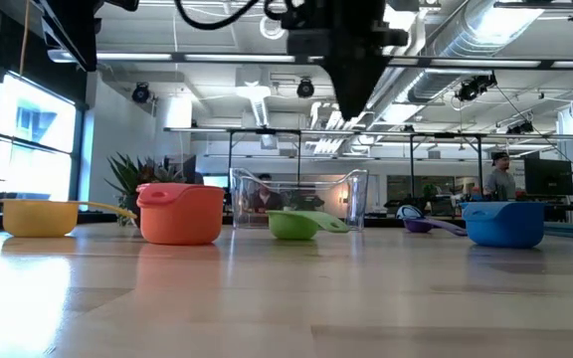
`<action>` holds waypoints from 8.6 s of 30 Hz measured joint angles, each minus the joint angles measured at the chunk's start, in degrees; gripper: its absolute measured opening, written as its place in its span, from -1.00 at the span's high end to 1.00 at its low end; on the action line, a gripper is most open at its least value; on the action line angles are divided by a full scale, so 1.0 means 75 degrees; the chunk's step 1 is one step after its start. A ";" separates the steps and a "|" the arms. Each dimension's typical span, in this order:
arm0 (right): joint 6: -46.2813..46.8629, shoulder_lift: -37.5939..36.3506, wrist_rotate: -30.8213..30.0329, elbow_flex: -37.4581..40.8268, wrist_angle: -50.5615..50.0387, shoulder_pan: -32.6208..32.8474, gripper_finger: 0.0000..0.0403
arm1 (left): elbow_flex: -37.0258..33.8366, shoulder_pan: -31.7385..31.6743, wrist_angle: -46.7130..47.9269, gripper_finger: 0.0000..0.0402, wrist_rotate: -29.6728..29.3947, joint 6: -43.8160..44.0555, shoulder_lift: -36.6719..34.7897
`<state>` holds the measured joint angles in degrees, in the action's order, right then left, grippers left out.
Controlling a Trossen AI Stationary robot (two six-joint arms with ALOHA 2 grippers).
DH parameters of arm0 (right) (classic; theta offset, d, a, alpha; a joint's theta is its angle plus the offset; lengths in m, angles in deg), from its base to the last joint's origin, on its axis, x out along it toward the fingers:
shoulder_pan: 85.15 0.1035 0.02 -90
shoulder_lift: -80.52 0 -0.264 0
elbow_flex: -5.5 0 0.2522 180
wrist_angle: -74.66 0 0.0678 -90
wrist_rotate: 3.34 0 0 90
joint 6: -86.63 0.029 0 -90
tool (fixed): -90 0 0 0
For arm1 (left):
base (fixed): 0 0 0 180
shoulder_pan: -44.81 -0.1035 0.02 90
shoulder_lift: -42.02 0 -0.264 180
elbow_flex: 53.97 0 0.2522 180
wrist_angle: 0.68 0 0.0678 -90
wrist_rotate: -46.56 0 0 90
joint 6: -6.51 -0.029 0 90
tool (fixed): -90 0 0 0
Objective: Nest measuring cups in basket
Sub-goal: Stack the blue measuring cup on top of the red measuring cup
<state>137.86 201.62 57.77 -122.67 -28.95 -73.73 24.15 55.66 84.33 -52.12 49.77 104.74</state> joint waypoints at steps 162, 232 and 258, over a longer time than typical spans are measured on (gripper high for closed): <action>-1.4496 -0.0464 0.4709 0.2360 0.8458 -0.1127 1.00 | 0.0000 0.0003 -0.0110 0.69 0.0130 0.1223 0.0009; -1.4832 0.0298 0.3424 0.2363 0.7792 -0.0839 0.83 | 0.0003 0.0001 -0.0176 0.69 0.0140 0.1883 0.0140; -1.4519 0.0042 0.3265 0.2352 0.7765 -0.0670 0.76 | 0.0003 0.0000 -0.0192 0.69 0.0140 0.2017 0.0137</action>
<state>28.97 201.93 82.26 -105.03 29.28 -78.76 24.17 55.66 82.90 -51.07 64.90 105.77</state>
